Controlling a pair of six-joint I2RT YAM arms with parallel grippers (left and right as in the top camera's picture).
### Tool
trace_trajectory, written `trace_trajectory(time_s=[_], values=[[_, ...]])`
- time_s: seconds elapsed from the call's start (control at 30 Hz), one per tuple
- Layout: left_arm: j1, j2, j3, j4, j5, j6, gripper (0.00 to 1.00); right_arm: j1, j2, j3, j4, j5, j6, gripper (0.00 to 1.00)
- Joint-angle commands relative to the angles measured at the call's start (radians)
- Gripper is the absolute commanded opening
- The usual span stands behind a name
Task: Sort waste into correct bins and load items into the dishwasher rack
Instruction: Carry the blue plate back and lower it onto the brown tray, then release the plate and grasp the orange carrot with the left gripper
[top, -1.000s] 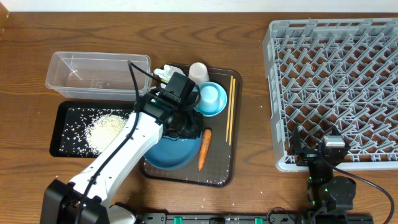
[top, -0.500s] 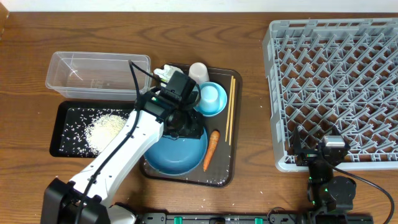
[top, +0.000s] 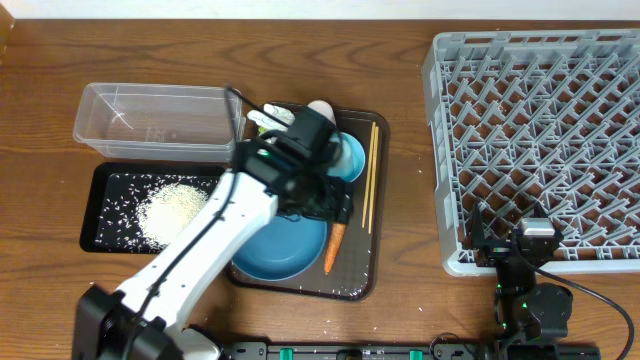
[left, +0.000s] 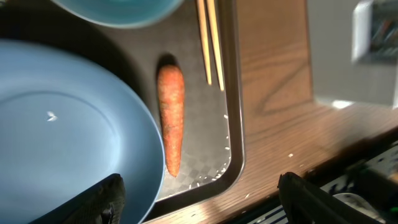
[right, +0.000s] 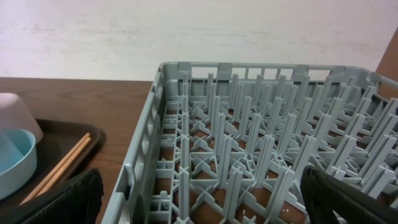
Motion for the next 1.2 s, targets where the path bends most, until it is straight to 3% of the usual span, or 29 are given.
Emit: trace_trajectory(time_s=[0.0,0.17,0.47,0.8,1.17], values=[[-0.063,0.048,0.002,0.006,-0.084,0.027,0.81,-0.002,-0.005,-0.002,-0.005,0.0,-0.008,0.99],[-0.153,0.115,0.002,0.032,-0.211,-0.028,0.8,-0.003,-0.005,-0.002,-0.004,0.0,-0.008,0.99],[-0.246,0.231,0.002,0.089,-0.301,-0.034,0.8,-0.002,-0.005,-0.002,-0.004,0.0,-0.008,0.99],[-0.253,0.274,0.002,0.146,-0.408,-0.032,0.8,-0.002,-0.005,-0.002,-0.004,0.0,-0.008,0.99],[-0.254,0.335,0.002,0.175,-0.408,-0.025,0.8,-0.002,-0.005,-0.002,-0.005,0.0,-0.008,0.99]])
